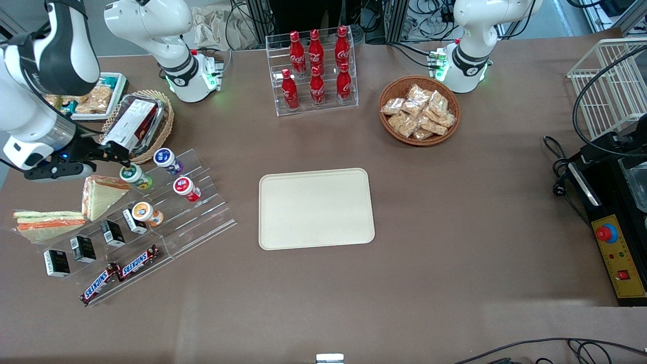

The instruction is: Place green gum on tray

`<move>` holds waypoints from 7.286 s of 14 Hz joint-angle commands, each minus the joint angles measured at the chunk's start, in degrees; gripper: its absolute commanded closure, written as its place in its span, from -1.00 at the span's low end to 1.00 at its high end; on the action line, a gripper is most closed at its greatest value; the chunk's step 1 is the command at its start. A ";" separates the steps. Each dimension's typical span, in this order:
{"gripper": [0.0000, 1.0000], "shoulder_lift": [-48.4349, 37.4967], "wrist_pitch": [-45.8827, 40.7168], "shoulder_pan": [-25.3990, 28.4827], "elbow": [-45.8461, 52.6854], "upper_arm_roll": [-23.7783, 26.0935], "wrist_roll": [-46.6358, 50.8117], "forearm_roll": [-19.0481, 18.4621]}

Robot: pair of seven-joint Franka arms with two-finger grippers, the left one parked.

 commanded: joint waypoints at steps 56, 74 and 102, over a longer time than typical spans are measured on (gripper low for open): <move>0.20 23.47 25.24 36.02 4.89 0.71 65.35 1.12; -1.00 26.14 33.46 40.07 0.30 0.54 72.41 0.78; -1.00 13.12 -24.30 -0.11 39.15 0.64 6.22 1.21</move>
